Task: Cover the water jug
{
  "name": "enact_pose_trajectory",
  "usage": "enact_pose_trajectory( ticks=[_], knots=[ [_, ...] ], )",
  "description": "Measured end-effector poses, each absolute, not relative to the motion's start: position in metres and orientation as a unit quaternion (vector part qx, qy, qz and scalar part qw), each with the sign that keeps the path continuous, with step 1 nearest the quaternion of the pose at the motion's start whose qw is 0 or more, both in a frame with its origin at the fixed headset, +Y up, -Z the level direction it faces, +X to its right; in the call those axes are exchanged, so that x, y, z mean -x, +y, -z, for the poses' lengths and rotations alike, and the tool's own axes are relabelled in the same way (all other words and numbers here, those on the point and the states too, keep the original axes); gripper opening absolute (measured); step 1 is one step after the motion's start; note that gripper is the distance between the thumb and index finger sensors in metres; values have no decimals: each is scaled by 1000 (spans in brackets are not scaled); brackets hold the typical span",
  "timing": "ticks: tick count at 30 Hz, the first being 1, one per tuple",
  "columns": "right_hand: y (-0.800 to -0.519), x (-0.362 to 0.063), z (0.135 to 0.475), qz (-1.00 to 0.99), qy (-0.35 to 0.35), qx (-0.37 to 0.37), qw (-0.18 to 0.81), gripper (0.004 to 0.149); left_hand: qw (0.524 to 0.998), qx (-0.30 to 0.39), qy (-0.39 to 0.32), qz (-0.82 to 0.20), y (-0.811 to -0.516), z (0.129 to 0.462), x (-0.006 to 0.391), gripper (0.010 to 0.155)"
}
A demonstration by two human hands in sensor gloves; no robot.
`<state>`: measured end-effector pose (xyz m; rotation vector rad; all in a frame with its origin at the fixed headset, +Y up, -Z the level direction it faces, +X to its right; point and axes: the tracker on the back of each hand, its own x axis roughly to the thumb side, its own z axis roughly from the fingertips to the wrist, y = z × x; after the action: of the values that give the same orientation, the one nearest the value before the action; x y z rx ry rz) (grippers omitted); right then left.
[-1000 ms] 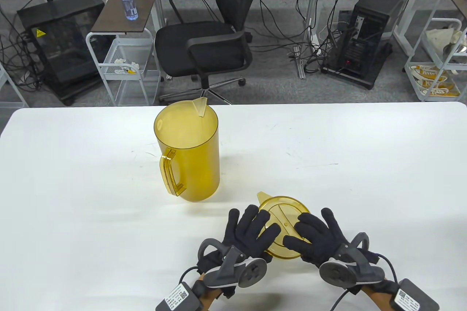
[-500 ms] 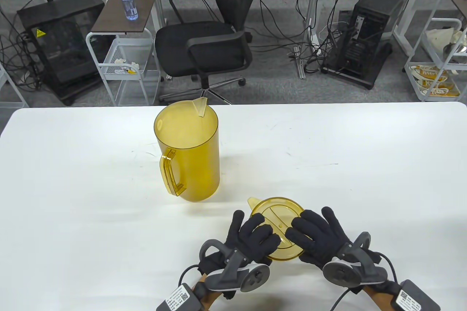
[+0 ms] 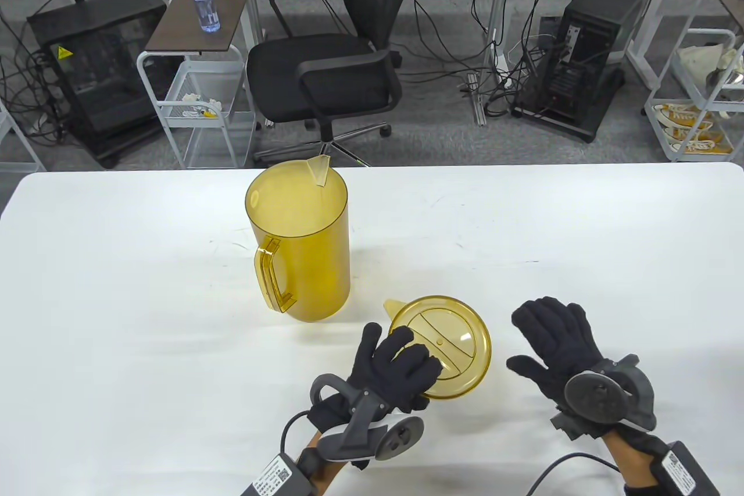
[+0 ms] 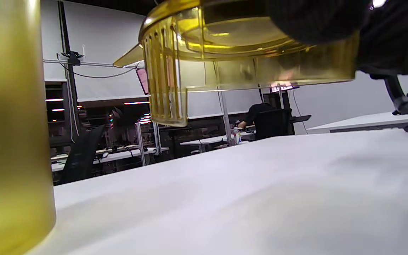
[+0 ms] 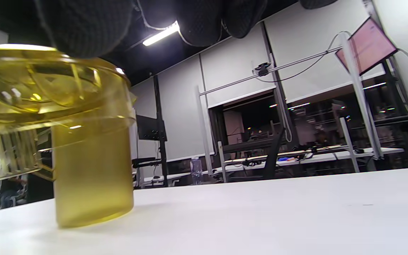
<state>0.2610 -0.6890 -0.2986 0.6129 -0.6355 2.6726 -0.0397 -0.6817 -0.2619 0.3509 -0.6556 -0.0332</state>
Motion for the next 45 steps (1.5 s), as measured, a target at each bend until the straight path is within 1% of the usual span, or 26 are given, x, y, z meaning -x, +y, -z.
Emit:
enact_pose_trajectory(
  ticks=[4,13,19,24,34,38,45],
  knots=[
    [-689,-271,303,-938,-222,-194,183,74,937,-189,-295,11,-655,262,43,65],
    [-694,-283,311,-944,-213,-169,187,74,943,-216,-251,-17,-600,258,51,65],
    [-696,-287,314,-946,-206,-161,192,74,943,-244,-225,-22,-565,252,55,66],
    [-695,-290,315,-946,-204,-158,197,74,946,-256,-196,-30,-537,256,61,66],
    [-693,-295,315,-945,-204,-150,205,74,955,-260,-133,-42,-502,273,76,66],
    [-692,-296,316,-945,-204,-147,208,74,960,-253,-103,-54,-490,289,85,66],
    [-692,-299,316,-945,-204,-143,212,74,967,-234,-59,-76,-479,317,99,66]
  ],
)
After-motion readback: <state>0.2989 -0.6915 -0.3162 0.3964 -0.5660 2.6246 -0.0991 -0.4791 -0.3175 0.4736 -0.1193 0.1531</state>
